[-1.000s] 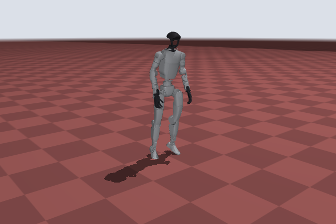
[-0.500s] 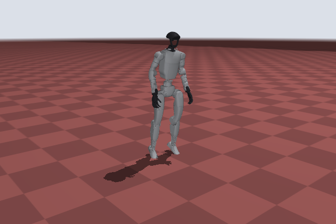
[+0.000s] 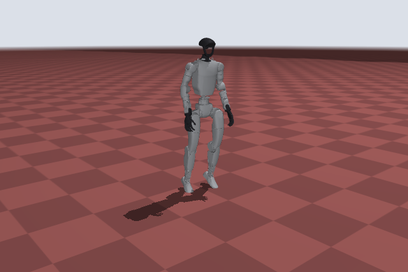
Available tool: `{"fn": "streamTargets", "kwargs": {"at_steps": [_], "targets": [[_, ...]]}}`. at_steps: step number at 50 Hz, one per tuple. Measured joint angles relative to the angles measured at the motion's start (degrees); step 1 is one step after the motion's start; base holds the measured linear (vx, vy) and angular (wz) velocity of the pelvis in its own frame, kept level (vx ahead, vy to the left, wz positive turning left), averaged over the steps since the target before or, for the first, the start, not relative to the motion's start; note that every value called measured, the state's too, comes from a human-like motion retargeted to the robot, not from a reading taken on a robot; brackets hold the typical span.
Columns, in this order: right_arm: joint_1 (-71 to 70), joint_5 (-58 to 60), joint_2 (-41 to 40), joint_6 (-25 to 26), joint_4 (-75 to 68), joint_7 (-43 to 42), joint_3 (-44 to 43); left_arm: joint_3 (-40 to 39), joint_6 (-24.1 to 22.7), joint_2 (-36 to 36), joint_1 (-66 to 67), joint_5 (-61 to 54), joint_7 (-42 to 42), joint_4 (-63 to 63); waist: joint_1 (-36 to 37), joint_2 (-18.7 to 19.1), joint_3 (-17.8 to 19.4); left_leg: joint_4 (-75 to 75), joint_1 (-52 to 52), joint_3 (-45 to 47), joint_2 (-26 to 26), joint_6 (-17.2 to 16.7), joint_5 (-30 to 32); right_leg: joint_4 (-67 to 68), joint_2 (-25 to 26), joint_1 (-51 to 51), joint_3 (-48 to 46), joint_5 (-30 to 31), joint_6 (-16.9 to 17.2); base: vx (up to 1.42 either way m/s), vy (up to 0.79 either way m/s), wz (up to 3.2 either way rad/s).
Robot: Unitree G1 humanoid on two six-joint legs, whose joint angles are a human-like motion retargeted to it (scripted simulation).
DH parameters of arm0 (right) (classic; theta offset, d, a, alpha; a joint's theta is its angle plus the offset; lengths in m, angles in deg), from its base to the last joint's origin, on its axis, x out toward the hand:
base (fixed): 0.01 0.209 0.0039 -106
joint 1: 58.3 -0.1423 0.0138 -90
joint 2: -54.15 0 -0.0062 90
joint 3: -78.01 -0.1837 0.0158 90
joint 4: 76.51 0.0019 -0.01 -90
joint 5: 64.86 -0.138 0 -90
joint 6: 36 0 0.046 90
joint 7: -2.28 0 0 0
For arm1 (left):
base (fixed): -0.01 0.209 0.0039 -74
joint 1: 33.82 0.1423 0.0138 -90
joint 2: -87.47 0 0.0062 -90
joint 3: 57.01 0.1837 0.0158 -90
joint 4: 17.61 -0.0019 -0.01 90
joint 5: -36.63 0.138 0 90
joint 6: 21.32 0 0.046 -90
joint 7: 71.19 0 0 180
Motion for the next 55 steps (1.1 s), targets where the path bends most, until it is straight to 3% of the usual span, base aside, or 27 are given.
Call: {"fn": "streamTargets", "kwargs": {"at_steps": [6,8,11,13,14,16,18,20,22,24,27,29,35,40,42,45,47,48,50,53,55], "targets": [[0.6,-1.8,0.0,-1.8,-4.1,-1.2,1.3,2.5,-0.7,-0.9,2.5,1.9,0.8,0.2,-0.1,0.3,0.5,-3.1,1.2,0.8,1.4,-0.8,-7.3,-1.7,-0.5,0.8,-1.5,-5.7,0.0,0.03,-0.02,-0.05],[0.0,-1.0,0.0,-1.4,-5.8,-0.4,1.7,3.0,-0.6,-1.2,1.2,3.1,1.3,-1.4,0.9,-0.3,1.2,-4.3,1.8,-1.3,0.4,0.2,-6.5,1.2,-0.8,-0.5,0.0,-7.2,1.3,0.02,-0.01,-0.14],[-0.8,-0.2,0.3,-1.8,-7.3,0.4,1.9,3.4,-1.6,-2.0,-0.6,4.5,2.1,-2.6,0.6,-0.8,1.7,-1.4,0.1,-4.0,-0.5,-0.4,-5.3,2.6,-0.4,-1.3,3.2,-4.4,3.1,0.02,-0.01,0.03],[-1.8,-0.6,0.6,-1.6,-7.3,0.1,2.1,3.6,-1.0,-2.5,-2.1,4.9,1.4,-2.1,0.6,-0.8,2.8,-0.7,0.4,-5.3,-1.2,0.3,-6.5,4.1,0.0,-1.2,5.8,-6.4,2.5,0.0,0.0,0.14],[-2.9,-1.5,0.9,-1.6,-7.2,-0.1,2.1,3.4,-0.2,-2.6,-3.4,5.2,0.8,-1.8,0.6,-0.6,4.4,1.0,1.1,-5.2,-1.4,1.2,-11.8,7.1,0.2,-0.8,6.2,-13.2,1.0,0.0,0.0,0.0],[-6.0,-4.4,1.8,-1.1,-7.4,-0.7,1.6,2.1,1.8,-2.4,-7.1,4.5,0.0,-2.0,-0.1,0.6,8.8,9.3,1.6,-4.6,-1.1,2.9,-28.8,14.1,0.8,1.1,4.5,-31.5,-3.1,-0.1,0.02,0.33],[-10.0,-6.4,2.1,0.4,-9.1,-0.7,1.3,-0.4,4.3,-1.9,-11.5,3.9,0.8,-4.0,-0.8,1.0,12.8,22.9,-1.8,-4.1,-0.8,6.6,-43.9,25.2,0.9,-0.4,1.8,-48.0,-7.9,-0.14,-0.01,0.32],[-12.2,-6.7,1.6,1.3,-10.1,-1.8,1.4,-2.4,6.0,-1.8,-13.7,3.4,1.8,-5.8,-1.2,0.1,13.4,33.8,-7.3,-3.3,-0.6,11.3,-48.5,35.8,0.4,-5.2,0.9,-55.1,-12.5,-0.06,-0.02,0.06],[-10.9,-6.8,0.8,0.4,-6.9,-4.0,1.6,-1.4,5.0,-2.1,-13.1,0.6,0.1,-5.4,-1.4,-1.2,10.1,30.7,-9.9,-2.3,-0.5,8.5,-42.3,35.0,-0.3,-9.1,0.6,-48.9,-10.2,0.05,-0.02,0.04],[-5.8,-6.1,0.6,-0.6,-1.2,-3.4,1.3,1.3,2.4,-2.2,-9.8,-0.5,-1.3,-3.2,-1.1,-1.2,5.6,18.4,-7.8,-2.8,-0.5,4.1,-29.5,22.2,0.1,-7.1,0.8,-34.1,-6.0,0.15,-0.06,0.11],[-0.1,-2.8,0.2,-0.5,2.6,1.1,1.8,3.9,-1.0,-2.9,-4.6,0.4,1.3,0.4,-0.4,-0.8,0.4,-1.1,-3.4,-3.5,0.4,0.4,-5.3,-0.4,0.9,-1.9,1.1,-5.7,-1.0,0.1,-0.09,0.05],[0.8,-1.3,-0.3,-1.4,1.5,2.4,3.1,3.9,-2.7,-3.2,-2.5,0.7,4.1,1.7,-0.3,-0.5,-0.8,-6.5,-1.8,-1.0,1.4,-1.8,0.6,-5.2,0.5,-1.1,-2.1,1.1,1.5,0.02,-0.08,0.02],[-2.4,-1.5,-0.2,-0.9,-4.3,0.4,5.6,5.6,-1.7,-3.2,-3.4,0.6,3.9,-0.1,0.1,0.8,1.2,-5.5,0.1,1.3,1.2,-0.6,-3.9,-3.2,-0.3,0.0,-7.9,-5.0,0.1,-0.07,-0.05,0.06],[-4.2,1.0,0.8,0.2,-5.0,1.3,3.8,4.2,0.4,-2.3,-5.9,5.1,2.6,-2.3,0.7,2.0,3.7,-2.3,1.6,-2.5,-0.3,-0.8,-5.6,-1.6,-0.5,1.7,-5.7,-4.9,-0.2,-0.01,-0.01,0.01],[-5.8,-0.3,1.5,-0.5,-5.1,1.0,3.4,2.6,1.1,-2.3,-7.0,6.7,1.9,-1.2,0.7,2.4,5.9,0.7,2.8,-3.3,-0.9,0.0,-15.9,1.5,-0.3,2.8,-2.8,-15.8,-1.0,-0.09,-0.02,0.11],[-11.6,-2.9,2.5,-0.3,-8.1,0.2,3.4,-1.0,3.1,-1.5,-11.1,7.6,1.8,-2.6,0.0,2.9,12.0,15.1,1.8,-2.2,-1.2,5.5,-42.1,17.0,-0.5,1.6,-2.6,-43.9,-5.4,-0.18,-0.02,0.09],[-14.6,-2.4,2.2,0.9,-10.2,-2.0,2.9,-4.7,5.5,-0.1,-14.0,5.5,1.5,-7.1,-0.9,2.0,12.8,31.4,-6.3,-1.4,-0.7,12.5,-50.5,33.4,-1.2,-5.9,-3.5,-55.4,-12.7,-0.17,-0.03,0.1],[-15.0,-1.8,1.8,1.3,-10.1,-4.2,2.1,-6.3,6.3,0.7,-14.8,2.7,-0.1,-9.1,-1.6,1.3,11.7,35.0,-9.7,-0.9,-0.6,13.4,-50.4,37.8,-1.9,-9.5,-4.2,-56.2,-13.8,-0.05,-0.03,0.22],[-12.1,-1.3,0.4,0.4,-7.0,-8.6,0.4,-7.5,4.8,2.1,-13.6,-3.7,-4.7,-11.0,-3.1,-0.1,8.2,30.8,-11.2,0.0,-0.6,10.3,-44.2,36.0,-3.1,-12.0,-5.9,-49.4,-10.2,0.09,-0.04,0.34],[-3.6,-0.2,-1.1,-0.9,-1.1,-6.4,-0.3,-4.8,0.8,2.9,-7.6,-3.9,-4.9,-8.9,-4.0,-0.5,2.4,9.1,-5.1,-1.4,-0.4,3.1,-20.5,13.9,-1.2,-6.3,-5.8,-22.3,-2.0,0.19,-0.06,0.19],[0.4,2.5,-1.5,-0.3,-0.3,-1.7,0.0,-2.5,0.0,2.4,-4.1,0.6,-0.8,-6.7,-3.3,-0.5,-0.5,-3.9,-1.2,-2.6,0.0,0.4,-3.5,0.8,-0.2,-2.7,-5.1,-4.9,0.2,0.16,-0.06,-0.13]]}}
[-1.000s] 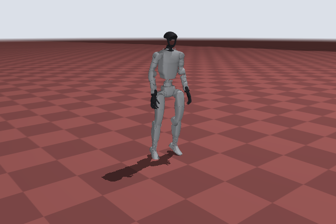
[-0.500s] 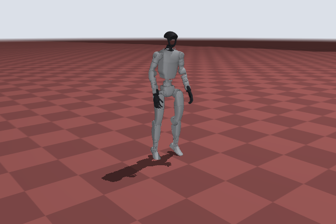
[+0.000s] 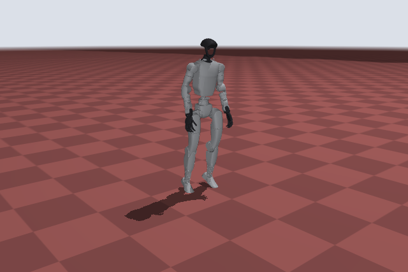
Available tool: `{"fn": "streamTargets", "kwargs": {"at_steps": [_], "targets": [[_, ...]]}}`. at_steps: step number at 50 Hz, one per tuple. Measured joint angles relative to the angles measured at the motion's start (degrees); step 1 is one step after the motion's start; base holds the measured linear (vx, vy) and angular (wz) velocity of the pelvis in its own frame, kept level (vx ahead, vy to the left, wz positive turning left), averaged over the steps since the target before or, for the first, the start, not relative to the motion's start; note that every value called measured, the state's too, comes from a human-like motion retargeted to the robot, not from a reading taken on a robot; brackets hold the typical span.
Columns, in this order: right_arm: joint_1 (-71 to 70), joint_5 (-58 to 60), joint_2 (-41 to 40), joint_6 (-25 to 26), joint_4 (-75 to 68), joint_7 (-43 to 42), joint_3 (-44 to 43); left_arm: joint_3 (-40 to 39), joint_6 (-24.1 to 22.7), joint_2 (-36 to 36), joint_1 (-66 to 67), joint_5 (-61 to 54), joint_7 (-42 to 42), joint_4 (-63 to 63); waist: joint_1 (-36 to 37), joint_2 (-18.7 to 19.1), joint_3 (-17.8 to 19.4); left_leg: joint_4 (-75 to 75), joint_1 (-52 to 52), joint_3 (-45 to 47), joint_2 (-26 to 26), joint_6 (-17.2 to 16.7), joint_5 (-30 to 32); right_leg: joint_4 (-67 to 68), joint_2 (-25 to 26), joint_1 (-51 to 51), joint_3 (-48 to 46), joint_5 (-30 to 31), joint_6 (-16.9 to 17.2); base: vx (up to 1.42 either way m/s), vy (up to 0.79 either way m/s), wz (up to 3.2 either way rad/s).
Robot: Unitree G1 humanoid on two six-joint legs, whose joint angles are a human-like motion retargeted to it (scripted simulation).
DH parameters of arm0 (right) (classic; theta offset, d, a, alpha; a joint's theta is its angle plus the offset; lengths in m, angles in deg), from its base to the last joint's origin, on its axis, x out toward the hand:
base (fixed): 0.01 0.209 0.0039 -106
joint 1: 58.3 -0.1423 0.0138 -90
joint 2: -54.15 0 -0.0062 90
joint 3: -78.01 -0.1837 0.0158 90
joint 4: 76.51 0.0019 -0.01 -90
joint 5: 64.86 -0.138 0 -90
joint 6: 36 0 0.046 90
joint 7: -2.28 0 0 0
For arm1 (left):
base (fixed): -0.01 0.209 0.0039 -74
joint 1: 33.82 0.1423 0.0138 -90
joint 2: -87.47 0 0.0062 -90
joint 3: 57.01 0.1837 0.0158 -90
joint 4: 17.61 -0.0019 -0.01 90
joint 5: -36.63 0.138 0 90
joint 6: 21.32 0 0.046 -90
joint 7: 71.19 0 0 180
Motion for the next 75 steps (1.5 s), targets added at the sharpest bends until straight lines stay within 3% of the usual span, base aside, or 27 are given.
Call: {"fn": "streamTargets", "kwargs": {"at_steps": [3,6,9,14,15,17,20,21,23,25,28,30,36,42,43,45,47,49,50,52,55,57,64,69,70,73,75], "targets": [[2.4,-0.3,-0.2,-1.1,-1.4,2.2,0.7,1.9,-1.1,-0.8,2.9,2.1,5.0,3.2,0.9,-0.1,-1.8,-6.0,1.7,1.0,0.6,-2.9,3.7,-4.7,-0.1,1.3,-1.7,3.5,0.1,0.06,-0.02,-0.21],[1.9,-3.8,0.0,-1.5,-3.7,2.0,1.1,3.8,-1.5,-1.0,2.5,0.3,5.6,3.9,1.7,-0.1,-0.2,-5.2,2.1,2.6,0.6,-2.1,1.6,-2.9,0.3,1.2,-0.7,0.1,-1.0,-0.06,0.0,-0.2],[0.7,-3.7,0.6,-1.5,-5.9,3.5,1.1,5.0,-1.7,-0.9,-0.1,2.9,4.8,1.7,2.3,-0.7,2.1,-2.3,2.1,3.4,-0.1,-0.2,-0.7,1.7,-0.7,0.6,-0.7,-3.7,1.0,-0.04,0.0,-0.07],[-1.3,-3.3,2.1,-0.8,-6.1,3.2,0.1,6.5,-0.2,-1.5,-2.9,6.1,3.2,2.5,2.9,0.5,4.1,-1.0,2.5,-3.0,-1.2,-1.3,-1.1,0.8,-0.2,2.0,1.6,-2.1,0.4,-0.01,0.0,-0.04],[-2.2,-4.3,2.6,-0.5,-5.8,2.7,-0.1,6.7,0.6,-1.7,-3.4,6.1,2.9,3.5,2.4,1.2,5.2,-0.3,3.3,-4.4,-1.3,-1.6,-4.5,-0.4,0.5,3.8,2.7,-4.5,-1.1,-0.07,0.04,0.09],[-5.9,-7.3,3.4,-0.7,-6.1,1.7,-0.5,5.5,1.6,-2.4,-6.0,6.6,2.3,4.8,2.3,1.2,8.8,5.9,4.1,-3.2,-2.5,0.7,-22.4,5.8,0.0,4.9,4.2,-23.2,-2.6,-0.13,0.04,-0.07],[-11.6,-11.8,3.7,-0.1,-7.6,0.4,-1.5,1.8,3.7,-3.0,-9.1,8.0,2.9,5.1,2.3,1.0,13.2,27.2,-2.8,0.0,-2.7,10.0,-44.2,25.1,-0.5,-0.8,4.0,-47.4,-11.0,-0.16,0.04,-0.26],[-12.1,-12.3,3.6,-0.4,-7.1,-1.1,-1.6,0.9,4.1,-3.0,-8.9,7.1,2.1,5.2,2.4,1.0,13.0,31.5,-5.5,1.0,-2.1,11.4,-44.9,29.5,-0.5,-3.6,3.9,-48.5,-12.6,-0.07,0.05,-0.39],[-11.3,-12.1,3.1,-1.6,-4.9,-4.4,-1.7,0.2,3.5,-2.7,-7.2,3.6,-1.0,5.2,2.9,0.7,10.5,31.5,-8.0,3.0,-1.3,9.9,-40.7,30.9,-0.8,-7.5,3.8,-43.7,-11.1,0.09,0.06,-0.52],[-7.7,-9.5,2.4,-1.6,-1.2,-4.7,-1.8,0.9,2.0,-2.2,-3.8,-0.2,-3.3,5.1,3.5,0.6,6.3,19.3,-5.0,3.9,-1.2,4.8,-27.8,20.7,-0.5,-6.3,4.2,-28.4,-5.1,0.22,0.05,-0.45],[-2.3,-4.6,1.9,-0.1,2.4,0.2,-2.3,1.7,0.9,-2.4,2.0,-0.3,-0.4,6.5,3.0,1.7,1.2,0.6,0.1,1.5,-0.3,0.5,-1.1,0.2,0.8,-0.7,3.9,-0.7,-0.7,0.2,0.03,-0.11],[-0.2,-2.9,1.5,-0.9,2.8,1.6,-2.4,1.5,0.1,-2.7,4.6,1.2,2.3,7.8,2.3,2.2,0.0,-5.3,1.7,1.3,0.6,-2.6,5.7,-4.6,0.8,0.9,2.1,3.8,0.9,0.09,0.02,0.13],[-1.9,-3.4,1.8,-0.6,-2.5,0.6,-0.5,4.2,-0.2,-3.0,2.6,0.4,2.4,6.0,1.2,2.5,3.6,-4.2,3.3,4.4,0.4,-2.2,0.9,-4.1,1.2,3.0,3.5,-1.5,-0.4,-0.02,0.07,0.22],[-3.1,-3.8,2.7,-0.4,-4.5,1.1,0.3,8.8,0.3,-3.9,-2.9,4.7,1.6,3.8,2.2,2.4,6.4,-0.8,3.0,2.2,-0.1,-0.7,-2.3,-3.0,1.2,3.5,6.6,0.0,0.1,-0.02,0.08,0.13],[-3.7,-4.4,3.1,-0.7,-4.4,1.0,0.5,8.8,0.2,-4.0,-3.9,5.2,1.4,3.8,2.3,2.6,7.4,0.3,3.5,1.9,-0.1,-0.2,-6.8,-1.8,1.3,4.1,7.3,-4.7,-0.7,-0.05,0.09,0.07],[-6.4,-6.1,4.1,-1.1,-5.0,0.8,0.9,7.7,0.7,-4.2,-7.0,5.6,0.8,3.4,2.3,2.9,11.0,6.2,4.5,0.8,-0.5,2.4,-22.5,5.1,1.2,5.1,6.8,-22.5,-3.6,-0.09,0.08,0.09],[-9.3,-7.5,4.4,-0.6,-6.0,0.7,0.7,4.9,2.1,-4.5,-10.0,6.4,1.3,2.5,1.7,2.4,14.2,20.8,0.2,1.2,-0.9,7.3,-37.7,19.0,0.4,1.9,4.2,-40.0,-9.2,-0.13,0.06,0.25],[-10.0,-8.1,4.3,-0.6,-5.3,-1.0,-0.1,1.7,3.1,-5.0,-10.6,5.6,0.8,2.7,1.2,1.6,13.9,33.0,-6.5,2.0,-0.2,10.5,-43.5,30.7,-0.2,-4.0,2.9,-47.5,-13.5,-0.04,0.02,0.12],[-9.3,-8.2,4.2,-1.0,-4.2,-2.3,-0.5,0.6,3.0,-5.1,-9.8,4.1,-0.3,3.3,1.1,1.2,12.8,34.6,-8.2,2.4,0.1,9.8,-42.8,32.7,-0.4,-6.0,2.8,-47.0,-13.2,0.1,0.01,-0.08],[-5.3,-6.6,3.6,-1.5,-0.2,-3.7,-0.8,0.7,0.9,-4.8,-5.6,-0.7,-3.2,5.1,1.5,0.3,8.5,25.9,-7.1,3.5,0.1,4.9,-32.1,25.8,-0.6,-6.5,3.2,-34.5,-7.8,0.2,-0.01,-0.29],[1.1,-2.1,3.4,-0.2,4.8,-0.5,-0.8,2.7,-1.0,-4.9,0.9,-2.3,-2.0,7.7,2.1,0.8,3.3,6.5,-1.4,2.0,0.5,1.1,-4.9,5.4,0.7,-1.3,3.3,-3.8,-1.5,0.22,-0.04,-0.26],[3.6,-1.4,3.2,-1.0,5.7,1.8,-0.7,3.1,-1.5,-5.4,3.9,0.0,1.0,9.2,2.2,1.4,1.8,-1.2,1.1,1.2,1.7,-1.9,6.0,-2.0,0.6,1.2,0.6,4.5,-0.5,0.15,-0.04,-0.17],[3.5,-4.7,2.0,-1.2,0.0,2.3,0.5,4.5,-0.7,-6.3,4.9,0.9,2.5,8.9,2.8,0.5,2.7,-2.0,3.7,0.8,1.1,-1.3,0.5,-2.5,0.5,3.4,4.5,-2.4,-0.8,0.03,-0.01,-0.08],[2.6,-3.6,1.6,-1.4,-1.1,4.0,0.1,4.6,-0.7,-6.2,0.5,4.3,1.9,6.2,3.9,-1.2,4.5,2.2,2.6,-1.8,-0.9,0.2,0.0,1.5,1.2,2.6,11.6,0.3,3.1,0.0,0.0,0.0],[2.1,-3.6,1.8,-1.5,-0.7,4.4,0.0,4.2,-0.7,-6.0,-0.5,4.7,1.8,6.2,4.0,-1.2,5.1,3.3,2.6,-1.7,-1.1,0.6,-1.7,2.4,1.6,2.7,12.9,-0.6,3.2,0.0,0.0,0.0],[-2.3,-6.8,2.8,-1.7,-1.2,3.9,-0.2,1.2,1.3,-4.7,-5.3,4.3,0.8,5.4,3.8,-0.4,10.3,15.5,3.2,0.2,-1.0,4.0,-27.7,15.2,2.3,3.4,10.8,-27.4,-1.8,-0.07,0.02,0.05],[-7.0,-9.6,3.4,0.0,-3.2,1.9,-1.0,-0.8,4.0,-4.1,-9.5,1.8,0.1,3.6,2.8,0.6,14.2,28.7,0.0,0.2,0.1,6.8,-42.8,24.1,3.2,2.9,7.8,-43.4,-7.7,-0.15,0.01,0.24]]}}
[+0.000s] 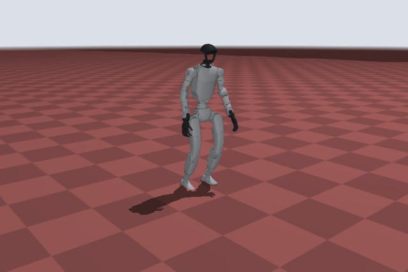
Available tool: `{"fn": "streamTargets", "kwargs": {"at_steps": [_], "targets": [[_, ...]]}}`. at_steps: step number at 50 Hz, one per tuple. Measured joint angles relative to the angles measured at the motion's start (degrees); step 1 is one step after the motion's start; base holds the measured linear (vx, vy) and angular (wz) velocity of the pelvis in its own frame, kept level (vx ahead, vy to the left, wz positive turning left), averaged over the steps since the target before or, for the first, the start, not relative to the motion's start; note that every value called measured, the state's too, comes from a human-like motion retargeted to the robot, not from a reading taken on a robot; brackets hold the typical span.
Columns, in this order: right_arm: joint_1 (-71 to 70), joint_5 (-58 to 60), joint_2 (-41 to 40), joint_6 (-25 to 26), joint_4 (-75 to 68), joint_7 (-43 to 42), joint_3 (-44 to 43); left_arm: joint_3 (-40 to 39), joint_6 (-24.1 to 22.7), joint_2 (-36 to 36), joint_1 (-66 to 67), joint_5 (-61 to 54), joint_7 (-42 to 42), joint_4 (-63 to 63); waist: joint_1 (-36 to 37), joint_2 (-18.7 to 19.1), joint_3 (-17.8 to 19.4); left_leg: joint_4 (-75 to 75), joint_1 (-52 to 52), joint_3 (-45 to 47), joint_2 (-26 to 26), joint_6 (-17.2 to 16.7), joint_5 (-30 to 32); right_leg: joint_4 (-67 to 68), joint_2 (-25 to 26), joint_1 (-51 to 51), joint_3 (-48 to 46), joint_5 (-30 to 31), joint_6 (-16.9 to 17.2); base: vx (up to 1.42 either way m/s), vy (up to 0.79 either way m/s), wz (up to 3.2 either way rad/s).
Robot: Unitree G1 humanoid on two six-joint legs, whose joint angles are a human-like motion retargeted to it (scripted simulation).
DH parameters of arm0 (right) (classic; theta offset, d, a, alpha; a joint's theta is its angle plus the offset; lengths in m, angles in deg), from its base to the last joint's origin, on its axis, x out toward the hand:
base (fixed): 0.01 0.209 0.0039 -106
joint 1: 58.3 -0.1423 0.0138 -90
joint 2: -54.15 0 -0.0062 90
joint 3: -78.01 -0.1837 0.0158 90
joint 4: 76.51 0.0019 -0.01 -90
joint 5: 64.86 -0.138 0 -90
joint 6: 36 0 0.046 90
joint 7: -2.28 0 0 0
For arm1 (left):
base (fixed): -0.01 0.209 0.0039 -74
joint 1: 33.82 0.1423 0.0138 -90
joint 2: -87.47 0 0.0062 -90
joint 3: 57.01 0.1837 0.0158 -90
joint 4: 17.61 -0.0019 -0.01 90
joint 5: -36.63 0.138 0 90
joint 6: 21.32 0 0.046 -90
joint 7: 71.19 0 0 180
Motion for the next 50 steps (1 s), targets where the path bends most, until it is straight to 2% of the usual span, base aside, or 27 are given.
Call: {"fn": "streamTargets", "kwargs": {"at_steps": [2,3,4,5,8,10,12,15,22,23,24,26,27,28,30,32,34,36,37,38,41,47,50], "targets": [[-2.3,-0.5,0.0,-0.1,-1.0,-3.2,-0.2,-0.8,0.9,0.3,-1.6,-0.2,-0.6,-1.8,-0.3,-0.2,0.0,9.5,-5.4,1.0,0.9,3.6,-3.3,9.0,0.1,-4.9,-0.9,-5.1,-3.8,-0.09,0.0,0.04],[-2.8,-0.6,-0.2,-0.6,-0.6,-4.9,-0.1,-0.2,0.6,0.2,-1.7,-0.7,-1.5,-2.3,-0.4,-0.7,-1.6,10.0,-7.7,1.7,1.1,3.1,-1.2,10.3,-0.3,-7.7,-1.0,-3.1,-3.0,0.0,0.0,0.0],[-2.0,-0.3,-0.3,-1.3,0.7,-5.8,0.2,1.0,-0.5,0.1,-0.7,-1.1,-2.3,-2.1,-0.5,-1.1,-3.5,6.9,-8.2,2.2,1.0,1.4,3.3,7.8,-0.5,-8.6,-0.9,1.7,-1.4,0.1,-0.01,-0.08],[-0.5,0.1,-0.4,-2.0,2.5,-6.2,0.5,2.4,-1.8,0.0,0.9,-1.4,-3.2,-1.7,-0.5,-1.6,-5.7,1.9,-7.6,2.6,0.9,-0.7,8.8,3.5,-0.8,-8.5,-0.7,7.9,0.8,0.16,-0.02,-0.14],[4.5,3.8,-0.7,-0.9,4.9,-1.6,0.8,5.4,-4.1,-0.6,6.6,0.1,-0.9,0.1,0.5,-2.1,-11.7,-19.8,-1.5,1.6,0.1,-5.0,35.0,-20.3,-0.8,-2.4,2.5,37.6,6.1,0.17,-0.05,-0.3],[6.4,5.8,-1.3,-0.3,3.7,0.4,0.4,5.1,-4.7,-0.9,9.6,1.0,1.8,1.2,1.1,-2.1,-14.2,-29.4,1.2,1.3,0.6,-7.1,45.9,-28.7,-1.4,-0.8,1.4,49.3,9.2,0.1,-0.05,-0.35],[7.3,4.7,-1.4,-0.9,2.1,0.0,0.3,4.4,-4.5,-0.8,11.4,0.7,3.1,1.9,1.1,-1.8,-15.2,-32.0,2.3,2.1,0.9,-7.9,43.7,-29.7,-2.5,-0.7,-3.1,48.2,9.7,0.02,-0.01,-0.12],[7.1,2.4,-1.0,-1.0,-0.1,-0.7,0.8,5.3,-3.7,-0.6,11.4,-0.7,3.2,1.2,0.9,-1.2,-14.1,-31.6,3.4,1.9,0.5,-7.0,39.3,-28.6,-3.1,0.4,-6.4,44.4,8.3,-0.02,0.0,0.02],[5.4,2.7,-0.1,0.3,0.2,0.3,-0.6,7.6,-2.8,-0.4,7.3,1.0,1.8,-0.1,0.6,0.2,-8.5,-25.4,4.8,1.8,-0.3,-6.4,40.4,-25.2,-2.0,3.5,0.3,43.9,7.2,-0.06,0.0,0.12],[5.0,2.1,-0.1,-0.1,0.8,0.3,-0.9,7.2,-2.7,-0.5,6.7,1.5,1.6,0.4,0.4,0.4,-7.5,-23.8,5.0,1.9,-0.4,-6.2,37.6,-24.0,-1.9,4.0,0.8,40.5,6.5,-0.09,0.01,0.19],[4.0,1.3,0.0,-0.4,1.1,0.3,-1.1,6.6,-2.5,-0.6,5.5,2.1,1.4,0.7,0.1,0.7,-5.8,-20.9,5.4,2.1,-0.6,-5.7,30.9,-21.5,-1.9,4.8,1.0,33.1,5.8,-0.11,0.02,0.21],[0.8,-0.4,0.3,-0.9,0.6,0.2,-1.0,4.6,-1.8,-0.6,2.3,3.0,1.2,0.1,-0.5,1.1,-1.8,-12.0,5.2,2.6,-0.6,-4.2,12.8,-13.8,-2.0,5.8,0.2,13.7,4.1,-0.15,0.02,0.24],[-1.0,-0.9,0.3,-0.9,-0.4,-0.1,-0.8,3.4,-1.3,-0.6,0.6,3.5,1.2,-0.8,-0.9,1.2,-0.2,-5.9,3.8,2.9,-0.4,-2.7,4.4,-8.1,-2.0,4.8,-0.7,4.3,2.3,-0.2,0.01,0.26],[-3.0,-1.0,0.2,-0.8,-1.6,-0.7,-0.6,2.0,-0.8,-0.4,-1.1,4.1,1.3,-2.2,-1.3,1.2,0.9,1.7,0.6,3.1,0.2,-0.1,-2.0,-0.4,-1.8,2.0,-1.8,-3.6,-1.3,-0.18,0.01,0.28],[-5.1,-1.2,-0.1,-0.9,-2.7,-4.1,-0.3,0.8,0.5,-0.3,-2.7,2.8,0.1,-3.9,-2.1,0.7,-0.1,12.4,-7.2,3.9,0.8,4.2,-5.7,12.2,-2.5,-6.3,-3.1,-9.8,-6.3,-0.1,0.01,0.34],[-2.0,-1.5,-0.8,-2.3,0.5,-7.1,-1.1,2.4,-1.1,0.0,-0.5,-0.8,-2.7,-2.9,-2.6,0.0,-4.2,7.9,-9.6,4.6,0.5,2.0,1.9,9.0,-3.7,-9.2,-4.7,-1.6,-2.8,0.11,0.01,0.39],[3.6,-0.3,-1.3,-2.5,4.6,-5.0,-1.8,4.2,-3.4,0.1,3.5,-1.8,-2.8,-0.7,-1.9,0.0,-9.1,-6.9,-6.0,3.6,-0.1,-2.5,16.2,-6.8,-3.2,-5.5,-4.7,15.8,2.3,0.23,-0.02,0.04],[7.6,3.1,-1.5,-1.2,5.9,-0.4,-1.2,4.8,-4.9,-0.3,7.7,-1.1,0.4,1.5,-0.7,0.1,-13.0,-23.4,-0.7,2.4,-0.3,-5.2,34.6,-23.2,-2.3,-1.2,-3.4,36.7,4.8,0.23,-0.03,-0.36],[8.8,5.3,-1.5,-0.7,5.6,1.5,-0.7,4.6,-5.5,-0.4,9.5,-0.7,2.3,2.4,-0.3,0.2,-14.4,-29.5,1.3,2.4,-0.2,-6.4,42.2,-28.3,-2.1,-0.1,-3.2,44.7,5.9,0.18,-0.02,-0.36],[9.5,7.0,-1.5,-0.9,4.8,2.7,-0.1,4.1,-6.1,-0.4,11.0,-0.5,4.2,2.9,-0.2,0.4,-15.2,-32.8,2.3,3.1,0.2,-7.9,46.3,-30.4,-2.1,0.2,-3.8,48.6,7.4,0.13,-0.02,-0.2],[8.9,6.8,-0.9,-1.4,2.0,2.5,1.1,4.1,-6.2,-0.1,13.3,-2.3,6.4,3.2,-1.3,0.6,-15.1,-35.2,3.6,4.9,0.2,-8.6,46.0,-30.9,-2.4,0.4,-6.9,49.3,8.1,0.03,-0.01,0.06],[4.7,4.9,1.4,-0.2,-0.9,3.0,1.2,7.3,-4.5,-0.4,10.8,-0.7,5.5,-0.6,-1.7,1.9,-9.1,-32.1,5.7,2.8,-0.5,-8.2,42.5,-27.8,-2.2,2.4,-9.9,44.1,6.6,-0.01,0.0,0.03],[3.8,4.8,2.4,-0.5,-1.1,2.8,1.8,8.0,-4.1,-0.7,9.9,1.0,4.6,-0.5,-1.2,1.9,-8.4,-31.2,5.0,1.2,-0.6,-7.9,41.5,-28.3,-2.0,2.0,-6.8,44.9,7.3,0.0,0.0,0.0]]}}
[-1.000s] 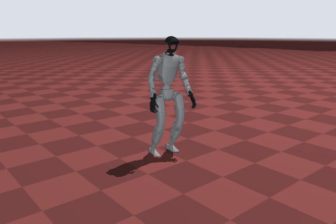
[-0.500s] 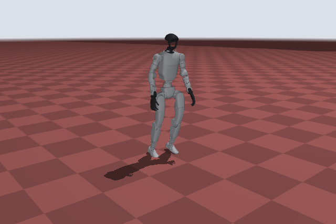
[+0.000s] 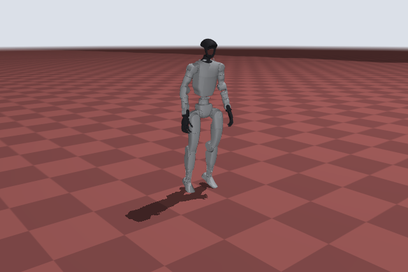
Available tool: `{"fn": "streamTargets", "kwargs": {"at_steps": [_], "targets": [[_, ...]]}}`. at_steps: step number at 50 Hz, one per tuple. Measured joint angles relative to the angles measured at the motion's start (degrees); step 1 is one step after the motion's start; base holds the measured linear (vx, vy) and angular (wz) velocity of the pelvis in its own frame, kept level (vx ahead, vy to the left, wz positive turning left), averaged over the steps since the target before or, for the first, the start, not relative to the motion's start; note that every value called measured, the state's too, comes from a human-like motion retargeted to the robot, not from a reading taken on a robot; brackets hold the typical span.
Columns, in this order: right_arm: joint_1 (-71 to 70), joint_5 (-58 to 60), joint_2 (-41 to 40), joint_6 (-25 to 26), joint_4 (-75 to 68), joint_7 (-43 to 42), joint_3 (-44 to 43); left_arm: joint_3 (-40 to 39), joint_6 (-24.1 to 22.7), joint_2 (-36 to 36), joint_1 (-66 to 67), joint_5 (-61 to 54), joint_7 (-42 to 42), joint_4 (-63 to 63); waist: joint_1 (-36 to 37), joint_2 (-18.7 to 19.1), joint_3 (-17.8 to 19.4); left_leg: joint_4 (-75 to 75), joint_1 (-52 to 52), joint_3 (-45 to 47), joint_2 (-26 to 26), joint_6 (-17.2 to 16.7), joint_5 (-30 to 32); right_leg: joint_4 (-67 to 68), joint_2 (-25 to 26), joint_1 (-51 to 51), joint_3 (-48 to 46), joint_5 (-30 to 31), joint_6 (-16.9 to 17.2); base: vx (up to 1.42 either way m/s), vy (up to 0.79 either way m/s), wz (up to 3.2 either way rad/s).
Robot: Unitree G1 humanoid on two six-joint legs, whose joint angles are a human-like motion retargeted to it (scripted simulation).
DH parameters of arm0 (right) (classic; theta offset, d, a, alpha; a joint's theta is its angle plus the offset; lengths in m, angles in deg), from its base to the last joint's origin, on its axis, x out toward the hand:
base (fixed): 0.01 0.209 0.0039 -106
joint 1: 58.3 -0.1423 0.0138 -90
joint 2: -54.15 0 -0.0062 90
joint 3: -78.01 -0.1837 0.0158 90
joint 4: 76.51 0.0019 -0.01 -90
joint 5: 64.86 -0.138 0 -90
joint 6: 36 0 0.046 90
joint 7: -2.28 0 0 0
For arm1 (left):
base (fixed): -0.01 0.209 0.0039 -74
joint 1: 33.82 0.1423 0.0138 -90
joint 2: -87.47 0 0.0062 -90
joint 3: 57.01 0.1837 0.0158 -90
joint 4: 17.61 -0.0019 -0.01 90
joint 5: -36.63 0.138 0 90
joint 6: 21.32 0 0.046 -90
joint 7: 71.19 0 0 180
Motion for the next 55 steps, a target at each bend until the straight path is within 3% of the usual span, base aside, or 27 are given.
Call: {"fn": "streamTargets", "kwargs": {"at_steps": [2,4,5,6,7,8,10,12,13,15,17,22,25,28,30,33,34,35,36,37,39,40,43,44,45,52,55], "targets": [[-1.1,-0.5,0.7,-0.5,0.2,-0.4,0.3,-0.5,0.0,-0.5,-0.6,0.3,-0.6,1.3,0.4,-0.1,1.0,1.2,0.2,-1.3,-0.5,0.7,-5.0,1.1,0.3,0.3,3.5,-5.3,-0.3,0.0,0.0,0.0],[-3.6,-2.1,1.5,-0.6,0.1,-1.1,0.3,-2.1,0.6,-0.9,-2.5,0.1,-1.3,2.0,0.5,-0.1,4.1,6.9,0.5,-1.8,-1.1,3.2,-19.9,7.6,0.3,0.4,4.6,-22.0,-3.1,-0.09,0.02,0.09],[-5.4,-3.1,1.9,-0.5,-0.1,-1.5,0.2,-3.4,1.2,-1.0,-4.1,0.0,-1.5,2.0,0.5,-0.1,6.4,12.2,-0.1,-1.7,-1.4,5.1,-29.0,13.4,0.1,-0.2,4.1,-32.2,-5.2,-0.15,0.02,0.13],[-6.7,-3.5,2.1,0.0,-0.1,-2.1,0.0,-5.0,2.3,-1.1,-5.2,0.1,-1.4,1.7,0.4,-0.4,8.0,21.7,-3.6,-0.9,-1.2,8.7,-35.8,22.5,-0.2,-3.2,3.1,-40.3,-9.5,-0.16,0.01,0.16],[-7.7,-3.7,2.3,0.4,0.4,-3.1,-0.3,-6.6,3.2,-1.2,-6.2,0.0,-1.7,1.5,0.1,-0.7,9.1,30.4,-7.4,0.0,-0.9,11.7,-40.8,30.6,-0.4,-6.4,2.3,-46.6,-13.0,-0.13,0.01,0.17],[-8.0,-3.6,2.3,0.6,1.5,-4.7,-0.8,-7.9,4.1,-1.2,-6.6,-0.8,-2.7,1.4,-0.2,-0.9,8.9,37.2,-11.6,1.1,-0.3,13.5,-42.6,36.8,-0.7,-10.0,1.8,-49.2,-14.8,0.0,0.0,0.0],[-5.9,-2.2,2.0,-0.2,5.1,-7.4,-1.8,-8.8,3.3,-0.9,-5.1,-3.9,-6.2,1.8,-0.4,-1.5,6.4,37.8,-14.4,2.7,0.4,11.3,-39.1,37.7,-1.2,-13.1,1.3,-45.2,-11.7,0.1,0.0,-0.12],[-0.8,0.3,1.2,-0.8,8.7,-6.7,-2.1,-7.6,0.5,-0.4,-1.3,-6.4,-7.6,2.4,0.3,-2.0,2.0,25.2,-10.6,2.0,-0.1,6.4,-26.8,26.5,-0.9,-10.9,2.0,-30.2,-4.7,0.21,-0.03,-0.43],[1.4,1.6,0.7,-0.5,9.9,-5.1,-1.9,-6.9,-0.3,-0.4,0.6,-6.7,-6.7,2.8,0.7,-2.1,-0.2,17.9,-8.5,1.3,-0.2,4.7,-18.1,19.2,-0.5,-9.3,2.4,-19.9,-1.9,0.18,-0.05,-0.39],[4.6,4.2,-0.3,0.3,10.8,-2.0,-1.3,-5.4,-1.3,-0.8,3.8,-6.4,-3.9,3.8,0.9,-2.4,-3.0,5.4,-5.1,0.6,0.1,1.8,-0.1,6.2,-0.2,-5.9,2.6,-0.7,1.1,0.11,-0.06,-0.18],[5.4,4.4,-1.3,-0.6,9.9,-0.4,-0.4,-4.5,-2.2,-1.2,5.3,-5.4,-1.1,4.4,0.2,-2.6,-3.5,-0.5,-3.1,1.7,0.7,-0.8,6.9,0.4,-0.4,-3.8,2.2,6.2,2.2,0.02,-0.03,0.02],[3.8,-0.2,-2.9,-1.3,5.4,-1.6,0.3,-2.0,-1.8,-1.0,3.2,-5.9,-1.4,2.8,-0.2,-1.9,-0.8,-2.7,-0.4,2.4,0.9,-0.7,3.4,0.5,0.2,-1.1,2.4,1.0,-0.4,0.0,0.0,0.0],[3.1,0.7,-3.9,-1.1,2.2,-1.2,0.1,-1.5,-1.4,-0.4,-0.2,-2.4,-1.9,-0.1,1.0,-2.6,-0.3,0.4,-1.8,0.7,-0.5,-0.3,1.3,3.9,-0.5,-1.9,1.9,-3.4,1.6,0.0,0.0,0.0],[2.7,1.1,-4.7,-0.8,0.3,-1.0,0.1,-0.8,-1.0,-0.2,-2.6,-0.1,-2.5,0.0,2.6,-3.0,-0.5,2.8,-3.5,-2.2,-1.6,0.4,4.2,4.9,-1.1,-2.4,2.4,-0.4,1.7,0.0,0.0,0.0],[1.7,0.2,-4.5,-1.2,-0.4,-0.9,0.5,-1.5,-0.6,0.0,-4.2,1.5,-2.8,1.2,3.5,-2.6,0.9,6.1,-3.0,-3.7,-2.2,2.0,-3.6,7.8,-1.1,-1.5,3.5,-7.6,-0.1,-0.03,0.02,0.0],[-4.3,-3.3,-3.4,0.0,-3.2,-1.8,-0.1,-5.5,2.4,0.8,-9.6,0.9,-3.3,1.2,2.8,-0.7,7.8,21.6,-2.9,-3.5,-1.7,4.1,-32.6,15.9,0.1,2.8,3.2,-35.7,-4.5,-0.12,0.03,0.22],[-6.5,-3.7,-3.4,0.5,-4.7,-2.2,-0.5,-7.2,3.4,1.3,-11.4,1.1,-3.1,0.0,2.3,-0.5,9.0,28.7,-5.3,-3.2,-1.4,6.2,-39.3,22.1,0.3,1.1,2.7,-43.4,-6.9,-0.16,0.03,0.25],[-8.7,-4.0,-3.3,1.1,-6.3,-2.9,-0.9,-9.0,4.5,1.7,-13.0,1.4,-2.7,-1.5,1.7,-0.3,9.9,36.2,-8.4,-2.8,-0.9,9.0,-44.7,29.2,0.6,-1.5,2.1,-50.0,-10.0,-0.13,0.03,0.16],[-9.4,-3.9,-3.3,1.4,-6.6,-4.6,-1.1,-9.3,5.2,2.0,-13.0,0.6,-3.2,-2.3,1.4,-0.5,9.4,39.3,-10.7,-2.2,-0.8,10.6,-44.7,34.0,0.2,-4.5,1.8,-50.8,-11.1,-0.07,0.04,0.04],[-9.8,-3.7,-3.4,1.4,-6.3,-6.5,-1.4,-9.2,5.5,2.2,-12.7,-0.6,-4.0,-2.8,1.1,-0.9,8.4,40.6,-12.6,-1.5,-0.8,11.3,-43.6,37.1,-0.3,-7.3,1.5,-50.1,-11.1,0.0,0.0,0.0],[-7.5,-2.6,-3.5,0.3,-2.3,-9.1,-1.6,-7.3,3.5,2.3,-9.8,-3.2,-6.4,-2.1,0.9,-2.3,3.8,33.2,-13.1,-0.4,-1.2,8.0,-34.3,32.5,-1.3,-9.6,1.6,-40.0,-6.0,0.12,0.01,-0.23],[-5.2,-1.7,-3.6,-0.3,0.5,-9.0,-1.8,-6.1,1.9,2.3,-7.5,-3.9,-7.0,-1.3,0.9,-2.7,1.2,26.7,-11.9,-0.4,-1.3,5.3,-27.8,26.1,-1.1,-8.7,2.1,-32.5,-3.0,0.17,-0.02,-0.41],[0.7,1.0,-3.3,0.0,5.8,-2.8,-1.5,-4.2,-0.9,1.4,-0.7,-3.2,-3.5,2.2,2.1,-2.9,-4.4,6.0,-6.4,-2.2,-0.8,0.7,-1.0,2.6,-0.1,-3.0,3.9,-3.2,-0.6,0.12,-0.03,-0.5],[1.9,1.2,-3.4,-0.4,6.3,-1.6,-1.3,-4.1,-1.5,1.2,0.8,-2.8,-2.2,2.9,2.2,-2.8,-5.3,2.2,-5.5,-1.9,-0.2,-0.5,3.9,-0.8,0.0,-2.5,3.7,1.4,0.3,0.02,-0.01,-0.38],[2.8,1.1,-3.6,-1.2,6.5,-0.7,-1.1,-4.1,-1.9,1.0,2.1,-2.3,-0.8,3.6,2.2,-2.7,-5.9,-0.3,-5.1,-1.2,0.4,-1.7,6.9,-2.8,0.1,-2.5,3.2,4.0,1.3,-0.03,0.0,-0.23],[0.9,-1.6,-2.8,-2.0,1.7,-0.8,1.3,0.1,-1.7,-0.2,-1.3,-1.4,-1.3,0.8,0.2,-1.7,-1.7,4.1,-3.7,-0.7,-0.1,-0.4,-1.1,1.2,-0.3,-1.0,0.4,-1.9,-1.0,-0.09,0.02,0.07],[-0.1,-1.0,-2.8,-0.1,0.2,-0.5,0.1,-0.5,0.6,-0.8,-4.7,0.3,-2.3,-0.1,0.7,-1.8,-0.1,4.6,-2.3,-1.2,-0.6,0.9,-0.3,2.1,-0.3,-0.4,2.3,-0.8,-1.3,-0.07,0.01,0.09]]}}
